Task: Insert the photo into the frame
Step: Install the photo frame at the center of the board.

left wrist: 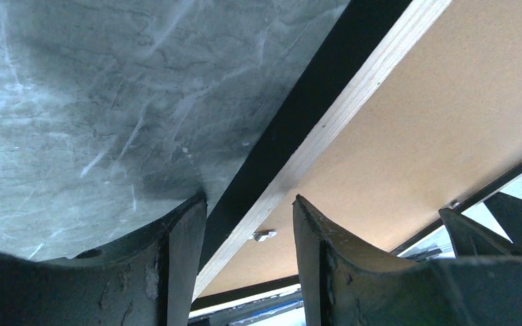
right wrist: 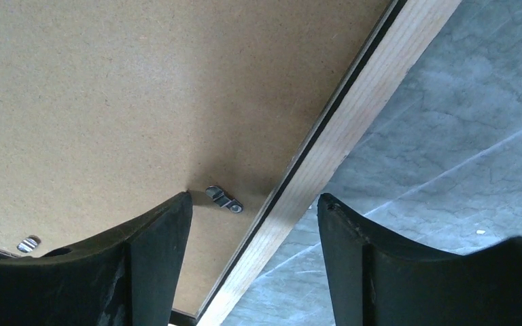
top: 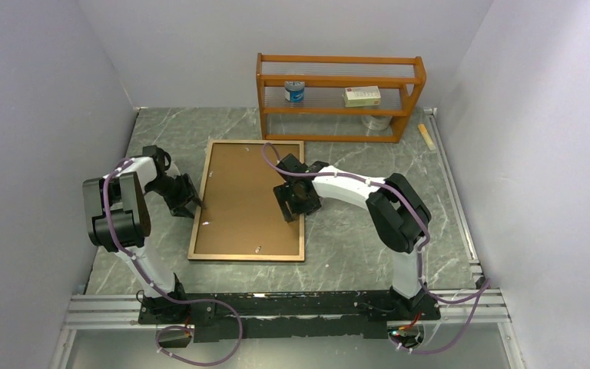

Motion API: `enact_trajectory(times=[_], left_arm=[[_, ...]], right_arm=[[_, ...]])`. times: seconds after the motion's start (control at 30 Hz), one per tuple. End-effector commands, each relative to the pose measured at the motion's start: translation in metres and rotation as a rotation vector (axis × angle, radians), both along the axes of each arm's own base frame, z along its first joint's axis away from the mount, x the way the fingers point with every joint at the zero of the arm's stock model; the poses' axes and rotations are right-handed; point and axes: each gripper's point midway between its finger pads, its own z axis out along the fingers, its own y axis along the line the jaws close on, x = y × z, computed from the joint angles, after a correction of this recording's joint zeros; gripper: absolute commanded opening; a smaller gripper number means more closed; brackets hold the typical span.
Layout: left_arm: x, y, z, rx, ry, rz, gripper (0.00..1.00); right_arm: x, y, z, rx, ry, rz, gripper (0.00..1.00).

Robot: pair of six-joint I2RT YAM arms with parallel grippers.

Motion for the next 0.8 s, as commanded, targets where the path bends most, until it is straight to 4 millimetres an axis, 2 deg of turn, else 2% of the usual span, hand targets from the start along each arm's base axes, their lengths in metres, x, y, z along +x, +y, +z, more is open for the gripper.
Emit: enact_trajectory(times=[0.0, 0.33, 0.67, 0.77], left_arm=[[0.001, -0.002, 0.006, 0.007, -0.033, -0.031, 0.55], [0.0, -0.001, 0.005, 0.011, -0.032, -0.031, 0.55], [0.0, -0.006, 0.003, -0.005, -0.028, -0.037, 0.54], [0.0, -0.007, 0.003, -0.007, -0.026, -0.04, 0.54]], right_arm=[[0.005, -0.011, -0.004, -0.084, -0.033, -0.008, 0.68], [0.01, -0.013, -0.003, -0.092, -0.054, -0.062, 0.39], [0.001, -0.003, -0.002, -0.027, 0.0, -0.055, 0.26], [-0.002, 0.001, 0.0, 0.002, 0.021, -0.048, 0.25]])
